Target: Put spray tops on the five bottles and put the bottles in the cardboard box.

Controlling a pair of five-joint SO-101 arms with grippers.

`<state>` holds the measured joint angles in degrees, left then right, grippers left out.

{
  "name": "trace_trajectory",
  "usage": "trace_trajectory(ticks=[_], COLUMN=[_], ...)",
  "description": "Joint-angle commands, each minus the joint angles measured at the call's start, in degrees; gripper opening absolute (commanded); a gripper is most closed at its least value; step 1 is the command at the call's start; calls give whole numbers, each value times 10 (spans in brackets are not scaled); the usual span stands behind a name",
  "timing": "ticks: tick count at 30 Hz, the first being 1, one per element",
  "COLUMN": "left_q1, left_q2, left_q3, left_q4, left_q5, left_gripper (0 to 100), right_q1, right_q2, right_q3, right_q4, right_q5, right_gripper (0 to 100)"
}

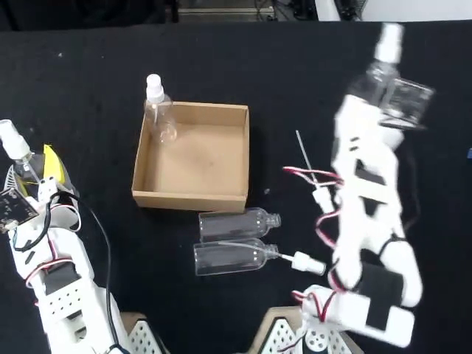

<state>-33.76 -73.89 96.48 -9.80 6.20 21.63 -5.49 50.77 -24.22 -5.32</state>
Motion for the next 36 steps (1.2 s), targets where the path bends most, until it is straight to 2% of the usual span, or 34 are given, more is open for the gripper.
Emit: trace_trajectory(ticks=[1, 9, 18, 27, 36], left_q1=[-7, -5, -6, -6, -4], left_q2=[-4, -8, -10, -10, -10], left_q3=[13, 13, 13, 13, 13], left_q4=[2, 15, 21, 20, 18], left_q5=[7, 7, 7, 7, 7], left_gripper=[30, 30, 30, 30, 30], right_q1=[81, 173, 193, 193, 172], right_q2=[43, 175, 292, 368, 372], right_q3=[-32, -34, -30, -22, 20], right_q4=[-74, -236, -417, -501, -505], right_q5=[0, -4, -4, -5, 0], right_gripper=[184, 184, 184, 184, 188])
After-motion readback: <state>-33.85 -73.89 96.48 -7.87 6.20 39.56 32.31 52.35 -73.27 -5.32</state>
